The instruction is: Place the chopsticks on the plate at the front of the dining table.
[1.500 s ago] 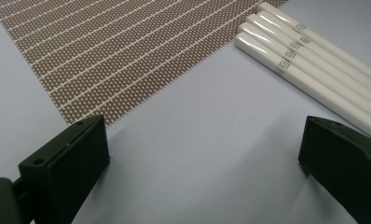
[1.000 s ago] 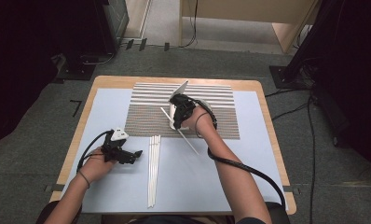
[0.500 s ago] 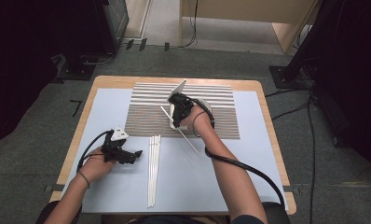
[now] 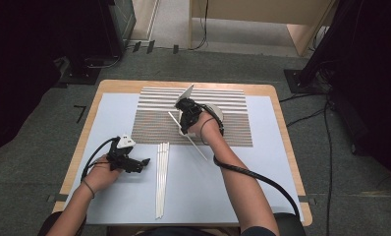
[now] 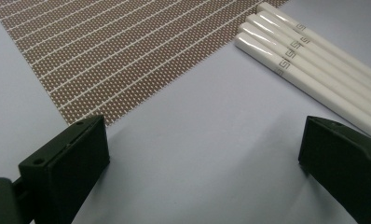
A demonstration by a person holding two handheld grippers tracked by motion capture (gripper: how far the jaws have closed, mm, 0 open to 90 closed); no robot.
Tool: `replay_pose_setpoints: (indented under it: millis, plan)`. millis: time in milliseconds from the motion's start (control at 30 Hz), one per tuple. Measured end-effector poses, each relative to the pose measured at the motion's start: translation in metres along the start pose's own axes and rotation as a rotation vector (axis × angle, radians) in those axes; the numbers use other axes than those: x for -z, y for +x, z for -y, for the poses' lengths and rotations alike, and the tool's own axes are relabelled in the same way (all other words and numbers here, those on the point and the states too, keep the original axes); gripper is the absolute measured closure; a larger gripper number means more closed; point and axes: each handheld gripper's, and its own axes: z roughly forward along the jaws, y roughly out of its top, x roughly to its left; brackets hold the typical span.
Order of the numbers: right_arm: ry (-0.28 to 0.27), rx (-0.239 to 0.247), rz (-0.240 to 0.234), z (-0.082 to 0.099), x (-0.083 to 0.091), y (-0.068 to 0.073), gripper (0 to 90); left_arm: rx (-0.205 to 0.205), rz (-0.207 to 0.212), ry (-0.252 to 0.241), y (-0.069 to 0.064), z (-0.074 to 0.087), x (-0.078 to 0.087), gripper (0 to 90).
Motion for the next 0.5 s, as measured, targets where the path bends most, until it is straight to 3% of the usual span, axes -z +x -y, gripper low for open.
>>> replay_pose_setpoints:
  millis: [267, 500]
  plan:
    - [-0.002, 0.008, 0.013, 0.0004, -0.0013, 0.0022, 83.0, 0.000, 0.000, 0.000, 0.0000, 0.0000, 0.0000, 1.0]
    - [-0.026, 0.003, 0.007, 0.0004, 0.0074, 0.0024, 81.8, 0.004, 0.001, -0.003, -0.0002, 0.0000, -0.0002, 1.0]
